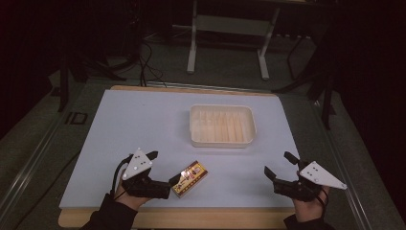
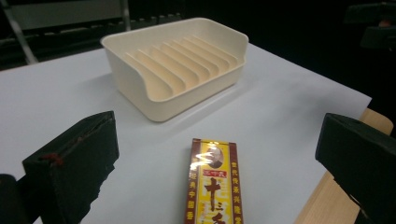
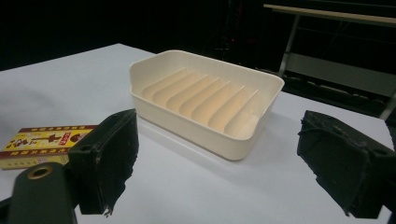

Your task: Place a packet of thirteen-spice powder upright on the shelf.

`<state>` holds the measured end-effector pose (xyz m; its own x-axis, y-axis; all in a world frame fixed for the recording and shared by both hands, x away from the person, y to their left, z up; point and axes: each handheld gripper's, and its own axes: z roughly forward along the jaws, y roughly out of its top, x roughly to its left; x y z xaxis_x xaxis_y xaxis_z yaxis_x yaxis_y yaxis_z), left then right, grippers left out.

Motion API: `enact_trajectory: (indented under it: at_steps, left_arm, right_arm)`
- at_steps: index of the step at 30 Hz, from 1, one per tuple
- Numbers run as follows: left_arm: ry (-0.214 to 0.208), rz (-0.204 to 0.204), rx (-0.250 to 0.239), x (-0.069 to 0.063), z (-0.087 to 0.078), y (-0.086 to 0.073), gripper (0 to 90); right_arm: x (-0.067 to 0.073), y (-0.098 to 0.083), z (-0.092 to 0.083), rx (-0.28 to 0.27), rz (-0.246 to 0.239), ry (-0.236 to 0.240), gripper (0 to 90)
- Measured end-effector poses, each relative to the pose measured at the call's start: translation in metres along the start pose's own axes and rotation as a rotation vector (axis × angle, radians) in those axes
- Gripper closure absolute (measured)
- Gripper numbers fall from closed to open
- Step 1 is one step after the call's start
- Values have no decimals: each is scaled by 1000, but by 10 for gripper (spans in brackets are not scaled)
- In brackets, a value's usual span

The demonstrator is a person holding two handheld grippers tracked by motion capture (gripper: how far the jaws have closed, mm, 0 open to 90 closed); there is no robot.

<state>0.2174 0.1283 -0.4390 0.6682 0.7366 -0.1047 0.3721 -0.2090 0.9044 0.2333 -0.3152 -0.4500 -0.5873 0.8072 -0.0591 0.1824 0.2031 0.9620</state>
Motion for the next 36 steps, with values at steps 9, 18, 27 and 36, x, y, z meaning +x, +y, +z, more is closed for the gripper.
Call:
enact_trajectory:
  at_steps: [9, 18, 27, 36]
  left_arm:
    - [15, 2, 49, -9, 21, 1, 4]
    - [32, 0, 99, -18, 41, -5, 18]
    - [61, 12, 119, -25, 57, -12, 18]
    - [90, 11, 173, -24, 72, -23, 19]
  right_arm:
    - [2, -1, 1, 0, 8, 18, 125]
    - [2, -2, 3, 5, 11, 31, 125]
    - [3, -2, 3, 0, 8, 40, 125]
    - [5, -3, 4, 4, 2, 47, 125]
